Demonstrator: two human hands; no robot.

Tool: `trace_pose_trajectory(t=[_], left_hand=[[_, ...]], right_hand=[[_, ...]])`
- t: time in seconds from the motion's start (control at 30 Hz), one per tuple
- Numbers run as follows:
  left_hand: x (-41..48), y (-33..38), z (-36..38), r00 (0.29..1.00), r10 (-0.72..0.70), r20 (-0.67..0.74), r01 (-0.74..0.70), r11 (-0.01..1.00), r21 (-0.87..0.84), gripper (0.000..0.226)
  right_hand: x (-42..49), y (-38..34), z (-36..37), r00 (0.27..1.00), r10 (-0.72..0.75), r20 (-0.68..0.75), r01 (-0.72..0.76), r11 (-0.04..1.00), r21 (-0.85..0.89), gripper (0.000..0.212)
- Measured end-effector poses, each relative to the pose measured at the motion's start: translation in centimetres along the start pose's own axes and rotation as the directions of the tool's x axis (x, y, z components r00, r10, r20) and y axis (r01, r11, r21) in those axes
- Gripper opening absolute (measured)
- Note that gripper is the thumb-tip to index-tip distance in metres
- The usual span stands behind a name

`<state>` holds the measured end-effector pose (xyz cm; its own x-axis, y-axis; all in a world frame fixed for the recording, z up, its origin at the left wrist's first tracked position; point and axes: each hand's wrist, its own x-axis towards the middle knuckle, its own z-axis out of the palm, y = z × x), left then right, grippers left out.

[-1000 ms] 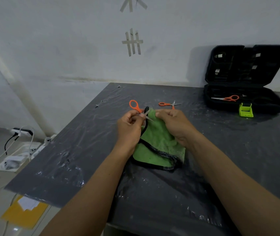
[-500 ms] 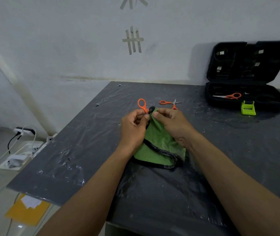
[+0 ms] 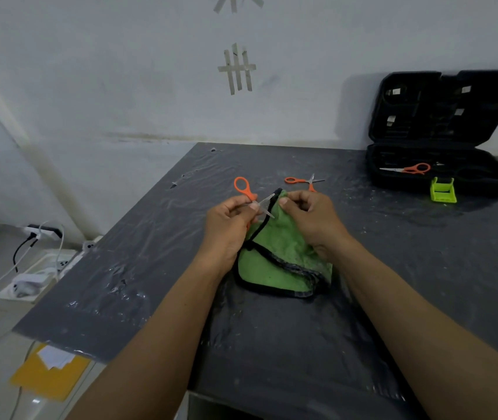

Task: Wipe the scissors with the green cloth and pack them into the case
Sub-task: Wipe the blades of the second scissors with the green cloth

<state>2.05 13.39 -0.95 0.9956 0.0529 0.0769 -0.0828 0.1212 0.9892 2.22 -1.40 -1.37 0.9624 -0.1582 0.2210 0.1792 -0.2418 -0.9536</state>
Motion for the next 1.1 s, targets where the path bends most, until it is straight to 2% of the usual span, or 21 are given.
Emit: trace_pose_trajectory(t=[0.13,0.3,0.43,0.6,0.7,0.87,0.93,1.0,1.1], left_hand=[[-0.3,-0.2,0.3,0.998,0.06,-0.019,-0.06,0.998,0.0,0.015],[-0.4,-0.5,1.1,0.989,0.15,0.001,-0.149,0.982,0.117,0.014],[-0.3,-0.3,0.9,0.989,0.145,0.036,-0.149,0.975,0.165,0.013],[0.0,0.5,0.3,0.997,0.08,0.006,-0.081,0.992,0.093,0.017],[0.0,0.9,-0.2,0.998,0.068,-0.018,-0.067,0.997,0.046,0.016],[-0.2,0.9,0.0,0.999,-0.023,-0.045,0.019,0.996,-0.085,0.009],[-0.3,1.1,0.3,0.998,-0.05,-0.048,0.043,0.989,-0.142,0.009],[-0.3,1.4,0.6,0.996,-0.063,-0.059,0.05,0.98,-0.193,0.008],[-0.4,1.9,1.0,0.996,-0.055,-0.068,0.036,0.967,-0.251,0.01]], right_hand=[[-0.1,-0.3,-0.3,0.989,0.103,0.103,-0.118,0.981,0.152,0.009],[-0.2,-0.5,-0.2,0.987,0.084,0.14,-0.109,0.976,0.188,0.007],[-0.3,-0.6,0.1,0.992,0.037,0.124,-0.047,0.995,0.084,0.01],[-0.2,0.0,0.1,0.996,-0.052,0.067,0.056,0.997,-0.052,0.01],[-0.2,0.3,-0.1,0.999,-0.027,0.022,0.028,0.997,-0.069,0.004],[-0.7,-0.2,0.1,0.999,-0.03,-0.043,0.022,0.985,-0.17,0.011],[-0.8,-0.5,0.2,0.998,-0.058,-0.023,0.05,0.966,-0.254,0.008],[-0.9,-0.7,0.1,0.998,-0.053,0.021,0.057,0.942,-0.332,0.015],[-1.1,-1.4,0.1,0.999,-0.045,-0.005,0.041,0.944,-0.329,0.015]])
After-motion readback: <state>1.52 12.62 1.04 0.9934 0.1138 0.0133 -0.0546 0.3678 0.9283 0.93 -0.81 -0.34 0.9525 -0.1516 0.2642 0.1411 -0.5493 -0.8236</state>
